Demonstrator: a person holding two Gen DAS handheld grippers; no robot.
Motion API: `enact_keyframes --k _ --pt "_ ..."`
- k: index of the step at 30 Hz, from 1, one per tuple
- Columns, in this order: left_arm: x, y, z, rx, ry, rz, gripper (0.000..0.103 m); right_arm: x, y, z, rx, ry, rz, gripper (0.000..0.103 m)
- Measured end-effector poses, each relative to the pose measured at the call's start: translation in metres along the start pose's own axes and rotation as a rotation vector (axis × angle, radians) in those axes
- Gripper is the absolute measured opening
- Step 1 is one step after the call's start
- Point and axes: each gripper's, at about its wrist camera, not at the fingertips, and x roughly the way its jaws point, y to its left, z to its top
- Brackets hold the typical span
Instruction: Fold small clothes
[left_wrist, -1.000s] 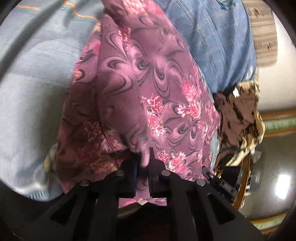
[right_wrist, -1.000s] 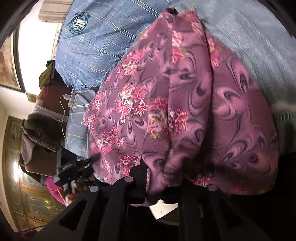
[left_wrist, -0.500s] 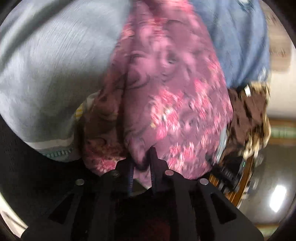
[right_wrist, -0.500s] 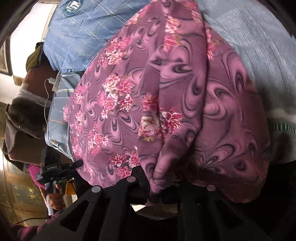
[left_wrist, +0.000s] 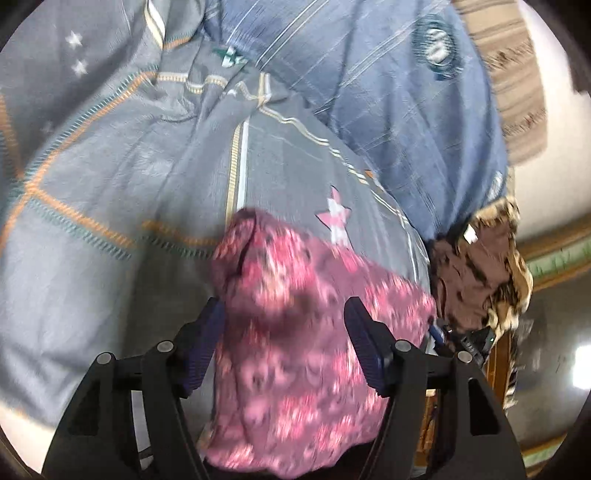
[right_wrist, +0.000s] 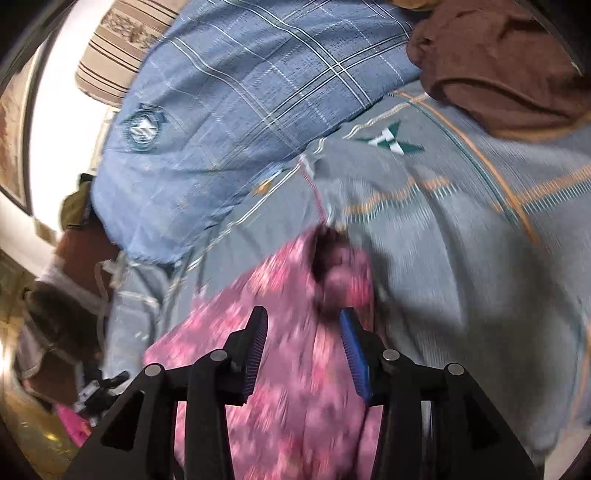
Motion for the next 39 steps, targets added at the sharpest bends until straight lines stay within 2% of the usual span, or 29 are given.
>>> enact_keyframes --k 2,3,4,5,6,8,9,11,14,16,17,20,22,23,24,25,28,30,31,32,33,36,37,39 --pt "0.015 0.002 0.007 -0.003 0.012 0.019 0.066 0.020 0.003 0.005 -0.018 0.015 -0.035 0.044" --pt "0.020 0.001 0.009 0.008 0.011 0.038 0.063 0.029 0.007 0.007 -0.037 0.025 -0.050 0.035" --pt "0.026 -0.002 0.012 0.012 0.005 0.062 0.057 0.035 0.015 0.011 -0.094 0.039 -0.081 0.004" --pt "0.027 -0.007 0.011 0.015 0.002 0.064 0.044 0.036 0.024 0.015 -0.129 0.039 -0.084 0.006" --pt "0.029 -0.008 0.013 0.017 -0.004 0.067 0.039 0.028 0.034 0.021 -0.168 -0.004 -0.084 0.006" --pt "0.033 -0.006 0.018 0.007 -0.021 0.084 0.035 0.016 0.038 0.029 -0.191 -0.064 -0.042 0.005" --pt "0.036 -0.003 0.018 0.002 -0.019 0.093 0.028 0.015 0.039 0.033 -0.192 -0.073 -0.031 0.005" --pt "0.043 0.004 0.021 -0.016 -0.013 0.098 0.024 0.026 0.034 0.037 -0.195 -0.054 -0.055 0.005" --pt "0.042 0.006 0.023 -0.029 -0.013 0.092 0.024 0.061 0.014 0.038 -0.189 0.024 -0.143 0.006" --pt "0.037 0.002 0.020 -0.010 -0.006 0.109 0.024 0.062 0.010 0.037 -0.168 0.026 -0.122 0.009" --pt "0.034 -0.001 0.017 0.009 -0.003 0.114 0.024 0.053 0.012 0.037 -0.151 0.023 -0.107 0.014" --pt "0.020 -0.010 -0.001 0.069 0.015 0.108 0.026 0.019 0.019 0.027 -0.146 0.040 -0.046 0.020" --pt "0.011 -0.013 -0.020 0.088 0.034 0.068 0.036 -0.006 0.019 0.007 -0.157 0.064 -0.038 0.034" --pt "0.007 -0.015 -0.030 0.096 0.042 0.048 0.047 -0.012 0.018 -0.003 -0.155 0.084 -0.039 0.038" --pt "0.004 -0.016 -0.041 0.106 0.046 0.032 0.052 -0.017 0.015 -0.015 -0.145 0.108 -0.042 0.042" --pt "0.001 -0.018 -0.052 0.118 0.048 0.014 0.052 -0.023 0.008 -0.034 -0.123 0.142 -0.043 0.042" --pt "0.004 -0.021 -0.075 0.140 0.081 -0.011 0.053 -0.022 -0.010 -0.074 -0.043 0.223 -0.023 0.042" --pt "0.012 -0.023 -0.082 0.153 0.102 0.011 0.053 -0.018 -0.015 -0.090 -0.002 0.251 0.021 0.042" --pt "0.017 -0.024 -0.083 0.153 0.108 0.035 0.053 -0.013 -0.015 -0.096 0.009 0.260 0.049 0.039" --pt "0.019 -0.025 -0.085 0.151 0.114 0.041 0.053 -0.012 -0.012 -0.099 -0.004 0.257 0.064 0.030" --pt "0.020 -0.026 -0.085 0.150 0.116 0.039 0.053 -0.017 -0.003 -0.100 -0.050 0.229 0.070 0.007" --pt "0.020 -0.028 -0.092 0.178 0.098 0.066 0.053 -0.042 0.016 -0.102 -0.178 0.111 0.049 0.007" --pt "0.022 -0.028 -0.094 0.188 0.095 0.087 0.053 -0.042 0.017 -0.103 -0.204 0.098 0.008 0.007" --pt "0.031 -0.023 -0.095 0.188 0.108 0.112 0.053 -0.027 0.008 -0.109 -0.218 0.138 -0.091 0.007"
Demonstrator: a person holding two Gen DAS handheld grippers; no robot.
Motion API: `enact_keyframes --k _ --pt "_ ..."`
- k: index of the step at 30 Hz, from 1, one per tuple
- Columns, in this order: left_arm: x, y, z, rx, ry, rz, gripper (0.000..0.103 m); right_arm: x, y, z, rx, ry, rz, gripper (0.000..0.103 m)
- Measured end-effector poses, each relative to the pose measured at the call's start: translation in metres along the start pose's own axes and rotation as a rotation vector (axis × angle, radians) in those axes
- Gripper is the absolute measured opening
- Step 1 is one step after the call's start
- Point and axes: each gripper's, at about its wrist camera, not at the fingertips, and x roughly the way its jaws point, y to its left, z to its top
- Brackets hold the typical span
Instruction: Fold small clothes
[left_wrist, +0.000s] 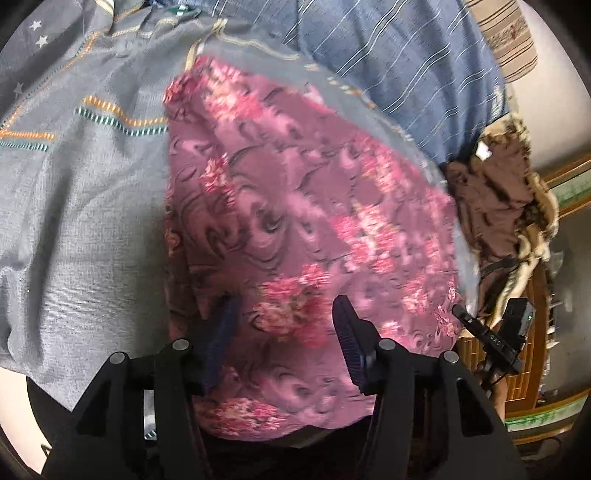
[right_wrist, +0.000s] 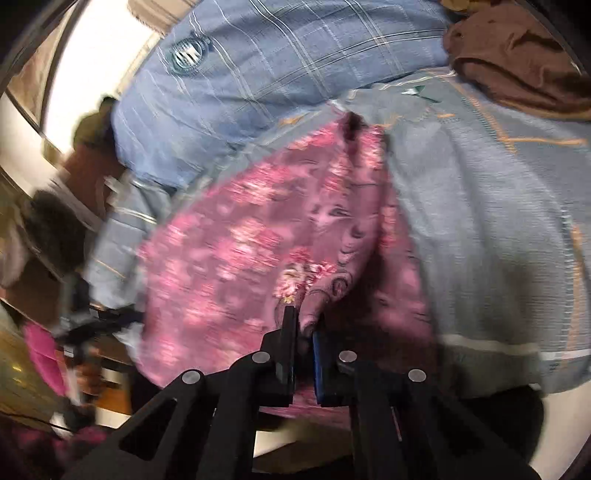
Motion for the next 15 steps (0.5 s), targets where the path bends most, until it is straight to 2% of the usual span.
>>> enact_keyframes --k 1,3,4,6,8,9,10,12,13,15 --pt "0.001 0.002 0.001 -0.008 -0.001 -0.006 0.053 0.014 -0.004 -0.004 0.005 0.047 -0.053 0.007" --pt "-0.002 0.003 0.003 -0.021 0.006 -0.019 0.053 0.015 -0.006 -0.007 0.032 0.031 -0.053 0.008" --pt "-0.005 0.005 0.004 -0.027 0.009 -0.028 0.053 0.010 -0.001 -0.004 0.038 0.037 -0.067 0.015" --pt "-0.021 0.009 0.006 -0.023 -0.002 -0.067 0.053 -0.008 0.010 0.000 0.012 -0.026 -0.146 0.016" --pt "-0.037 0.015 0.012 -0.014 -0.025 -0.082 0.054 -0.029 0.041 0.004 -0.095 -0.116 -0.185 0.017" --pt "-0.043 0.019 0.016 -0.016 -0.033 -0.092 0.057 -0.034 0.056 0.004 -0.144 -0.136 -0.171 0.023" --pt "-0.048 0.024 0.022 -0.023 -0.038 -0.099 0.057 -0.035 0.082 0.004 -0.223 -0.147 -0.123 0.035" --pt "-0.050 0.032 0.033 -0.034 -0.033 -0.111 0.057 -0.028 0.122 -0.003 -0.336 -0.144 -0.036 0.051" --pt "-0.048 0.036 0.039 -0.036 -0.023 -0.127 0.057 -0.013 0.154 -0.010 -0.423 -0.124 0.029 0.055" --pt "-0.041 0.041 0.049 -0.041 -0.003 -0.138 0.057 0.014 0.197 -0.025 -0.544 -0.069 0.087 0.054"
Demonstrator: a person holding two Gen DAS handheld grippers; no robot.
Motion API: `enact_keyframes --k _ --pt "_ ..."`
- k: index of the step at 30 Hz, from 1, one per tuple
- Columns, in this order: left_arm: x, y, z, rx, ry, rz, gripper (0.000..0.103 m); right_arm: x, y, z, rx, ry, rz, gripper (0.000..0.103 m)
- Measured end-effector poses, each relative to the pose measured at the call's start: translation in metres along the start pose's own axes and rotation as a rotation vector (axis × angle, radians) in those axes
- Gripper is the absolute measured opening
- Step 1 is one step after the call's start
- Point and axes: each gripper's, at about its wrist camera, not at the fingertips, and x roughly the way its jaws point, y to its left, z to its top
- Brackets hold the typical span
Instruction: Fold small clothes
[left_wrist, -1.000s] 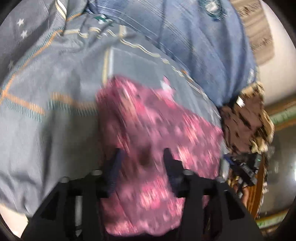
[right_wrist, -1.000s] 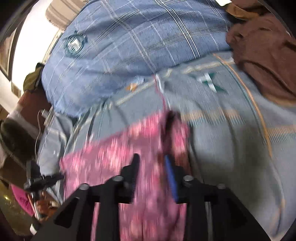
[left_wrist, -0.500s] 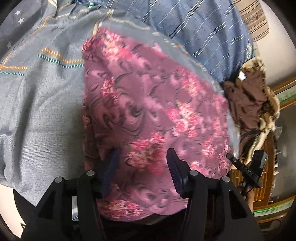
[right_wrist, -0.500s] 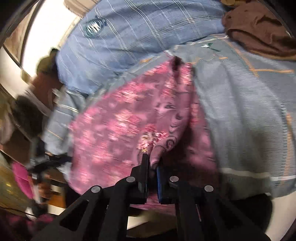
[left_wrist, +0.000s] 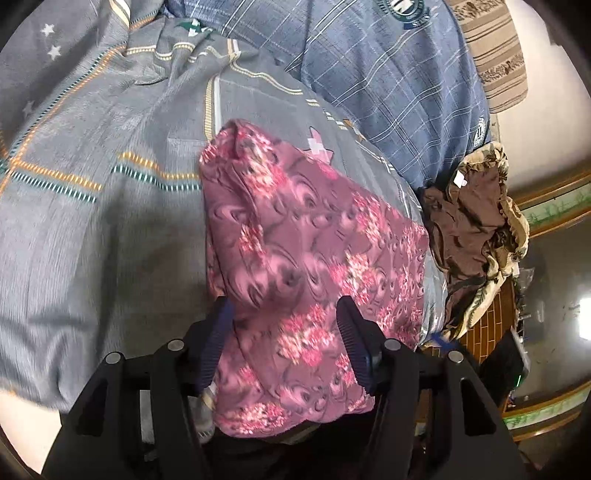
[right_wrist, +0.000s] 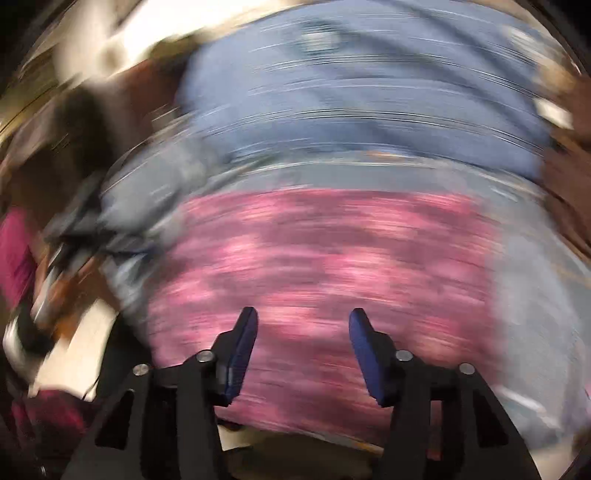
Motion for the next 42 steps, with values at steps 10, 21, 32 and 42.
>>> enact_keyframes --k 10,21,32,42 --pt "0.011 0.014 0.018 -0.016 0.037 -0.059 0.057 0.105 0.141 -0.045 -0.546 0.223 0.035 0.065" --pt "0.007 0.002 0.036 0.007 0.024 -0.069 0.057 0.145 0.184 -0.101 -0.965 0.149 -0.246 0.087" --pt "0.008 0.023 0.051 -0.045 0.046 -0.122 0.064 0.108 0.164 -0.034 -0.612 -0.006 -0.211 0.016" --pt "0.045 0.017 0.063 -0.042 0.088 -0.068 0.066 0.072 0.155 -0.026 -0.517 -0.054 -0.158 0.014"
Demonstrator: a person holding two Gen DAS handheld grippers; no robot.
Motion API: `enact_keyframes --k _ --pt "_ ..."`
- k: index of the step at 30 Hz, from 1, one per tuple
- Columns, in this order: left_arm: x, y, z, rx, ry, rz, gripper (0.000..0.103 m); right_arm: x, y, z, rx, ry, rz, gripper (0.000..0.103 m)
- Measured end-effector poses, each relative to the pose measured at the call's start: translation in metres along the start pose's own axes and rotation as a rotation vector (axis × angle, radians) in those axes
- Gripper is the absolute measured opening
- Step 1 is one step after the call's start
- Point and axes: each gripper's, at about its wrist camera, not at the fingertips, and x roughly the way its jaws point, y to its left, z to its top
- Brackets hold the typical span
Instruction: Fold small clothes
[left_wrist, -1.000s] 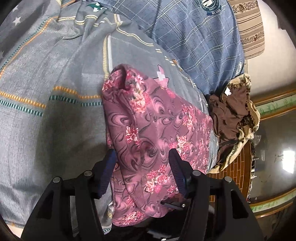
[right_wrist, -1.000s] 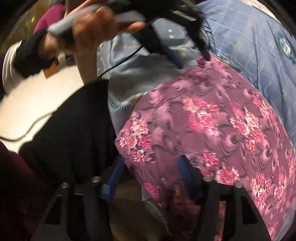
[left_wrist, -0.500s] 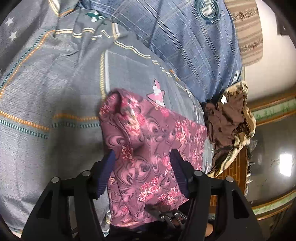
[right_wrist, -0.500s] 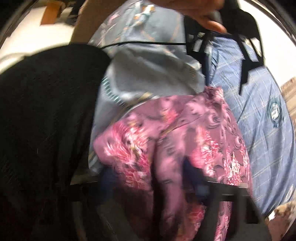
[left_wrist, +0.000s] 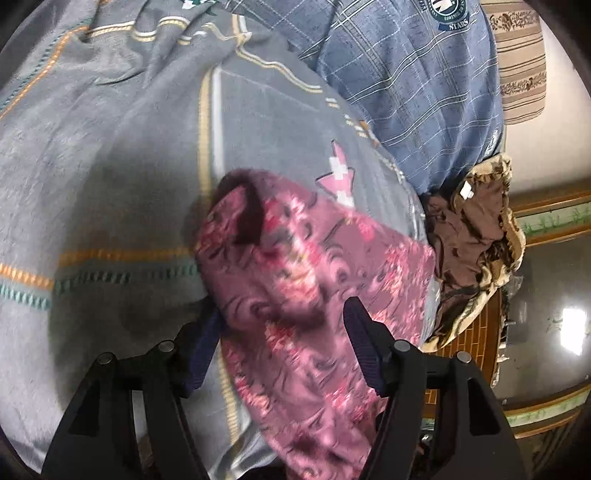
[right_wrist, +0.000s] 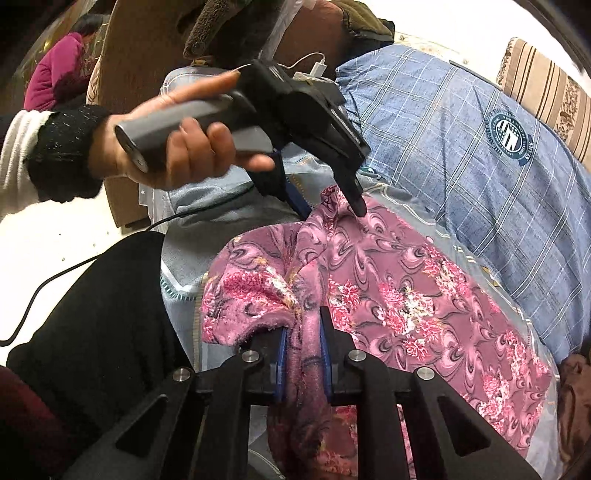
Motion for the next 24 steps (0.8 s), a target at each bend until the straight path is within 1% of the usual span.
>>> enact_keyframes --k 3,5,7,8,9,10,11,15,18,22,24 --pt "0.003 -0.006 0.002 0.009 0.012 0.008 0.066 0.000 -0.008 0.000 0.027 -0.012 0.013 0.014" --pt "0.004 -0.008 0.003 0.018 0.025 0.007 0.065 -0.006 -0.019 0.001 0.066 -0.028 0.024 0.014" --pt "0.003 -0.010 0.006 0.007 0.014 -0.011 0.064 -0.010 -0.033 0.002 0.118 -0.037 0.042 0.014" --pt "0.002 -0.012 0.007 0.005 0.004 -0.015 0.055 -0.011 -0.040 0.002 0.147 -0.041 0.052 0.014" --pt "0.000 -0.016 0.008 0.010 -0.013 -0.016 0.034 -0.015 -0.043 0.002 0.166 -0.046 0.059 0.014" --pt "-0.002 -0.022 0.008 0.024 -0.031 -0.006 0.026 -0.018 -0.051 0.001 0.198 -0.053 0.069 0.014" --pt "-0.004 -0.028 0.008 0.031 -0.047 0.006 0.026 -0.019 -0.056 0.000 0.215 -0.057 0.075 0.014" --pt "-0.011 -0.063 0.003 0.077 -0.109 0.012 0.023 -0.034 -0.081 -0.005 0.310 -0.091 0.100 0.014" --pt "-0.015 -0.098 0.002 0.124 -0.134 0.002 0.023 -0.052 -0.107 -0.017 0.416 -0.126 0.121 0.013" --pt "-0.004 -0.151 0.006 0.202 -0.130 -0.021 0.023 -0.077 -0.150 -0.044 0.587 -0.165 0.123 0.013" --pt "0.012 -0.178 0.010 0.248 -0.112 -0.017 0.023 -0.085 -0.166 -0.060 0.666 -0.174 0.115 0.013"
